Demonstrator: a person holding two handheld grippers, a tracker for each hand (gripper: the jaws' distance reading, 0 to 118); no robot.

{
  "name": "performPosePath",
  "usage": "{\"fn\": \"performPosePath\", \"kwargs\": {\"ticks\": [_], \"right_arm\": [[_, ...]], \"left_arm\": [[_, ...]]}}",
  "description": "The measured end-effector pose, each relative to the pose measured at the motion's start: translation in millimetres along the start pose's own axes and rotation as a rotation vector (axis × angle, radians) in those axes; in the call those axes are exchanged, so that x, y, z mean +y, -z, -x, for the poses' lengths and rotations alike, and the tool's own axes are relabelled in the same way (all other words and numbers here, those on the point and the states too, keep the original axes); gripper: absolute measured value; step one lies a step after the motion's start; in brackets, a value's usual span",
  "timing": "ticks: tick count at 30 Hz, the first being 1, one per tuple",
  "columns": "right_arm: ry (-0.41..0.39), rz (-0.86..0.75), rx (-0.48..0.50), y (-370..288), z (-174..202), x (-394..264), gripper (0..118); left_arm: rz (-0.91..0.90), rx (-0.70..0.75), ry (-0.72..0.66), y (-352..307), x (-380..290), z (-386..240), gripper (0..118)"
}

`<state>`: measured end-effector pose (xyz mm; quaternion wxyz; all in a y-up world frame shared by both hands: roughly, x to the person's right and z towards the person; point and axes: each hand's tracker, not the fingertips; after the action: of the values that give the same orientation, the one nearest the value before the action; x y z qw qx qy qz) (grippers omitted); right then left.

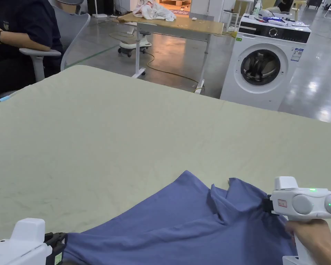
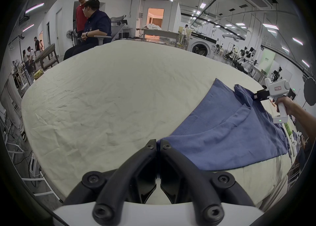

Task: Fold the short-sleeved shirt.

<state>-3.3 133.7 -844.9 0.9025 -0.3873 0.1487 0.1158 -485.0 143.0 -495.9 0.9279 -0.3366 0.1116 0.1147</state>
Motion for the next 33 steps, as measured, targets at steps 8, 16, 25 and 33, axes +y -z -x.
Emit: {"fn": "performPosePath", "kwargs": {"ticks": [8,16,25,33], "right_arm": [[0.036,-0.229,-0.094,-119.4,-20.7,4.6,1],[0.113,-0.435,-0.244,-230.6,-75.8,21.7,1],[0.133,-0.606,-0.411,-347.1,-112.7,58.2,1],[0.162,-0.688,-0.478,-399.7,-144.3,103.9,1]], "left_arm": [[-0.121,-0.035,0.034,-19.1,29.3,-13.2,0],[-0.292,-0.128,0.136,-42.8,121.7,-62.8,0],[-0.419,-0.202,0.223,-72.6,265.6,-141.8,0],[-0.496,-0.210,0.273,-93.5,363.8,-188.5,0]]}}
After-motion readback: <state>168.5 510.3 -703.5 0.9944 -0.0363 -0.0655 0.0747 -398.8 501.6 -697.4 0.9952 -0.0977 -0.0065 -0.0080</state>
